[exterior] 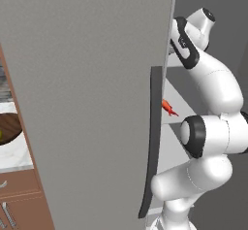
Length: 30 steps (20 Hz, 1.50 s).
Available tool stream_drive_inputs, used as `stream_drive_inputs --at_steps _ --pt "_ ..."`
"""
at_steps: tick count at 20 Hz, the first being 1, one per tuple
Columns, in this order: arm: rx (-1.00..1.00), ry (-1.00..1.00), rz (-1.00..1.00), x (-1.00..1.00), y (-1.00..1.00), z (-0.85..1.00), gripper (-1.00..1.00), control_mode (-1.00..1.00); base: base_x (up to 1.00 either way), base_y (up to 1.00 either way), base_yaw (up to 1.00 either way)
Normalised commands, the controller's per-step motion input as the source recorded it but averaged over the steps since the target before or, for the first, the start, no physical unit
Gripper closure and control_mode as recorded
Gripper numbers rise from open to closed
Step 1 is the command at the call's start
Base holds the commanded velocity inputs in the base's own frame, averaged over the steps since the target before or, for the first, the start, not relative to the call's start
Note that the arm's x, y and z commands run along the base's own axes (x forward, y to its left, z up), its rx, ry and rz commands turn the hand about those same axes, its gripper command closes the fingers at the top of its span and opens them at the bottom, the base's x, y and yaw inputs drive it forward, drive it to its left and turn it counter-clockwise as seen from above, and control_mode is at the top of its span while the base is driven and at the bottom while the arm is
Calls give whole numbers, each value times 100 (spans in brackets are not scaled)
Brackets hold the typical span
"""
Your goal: Take the lemon, broccoli, and fish from the freezer and place them in the bowl on the counter.
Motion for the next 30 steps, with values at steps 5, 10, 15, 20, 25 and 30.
stream_drive_inputs --at_steps 5,10,15,20,25,30 --pt "0 0 0 5 20 -53 100 -100 0 0 0" --pt "0 -2 0 4 1 -49 100 -100 0 0 0" --pt "0 -1 0 6 0 -27 100 -100 0 0 0" --pt "0 -8 0 -7 -5 -5 100 -100 0 0 0" --pt "-12 -5 0 -27 0 -44 100 -100 0 0 0" --pt "-12 0 0 -20 0 -70 100 -100 0 0 0"
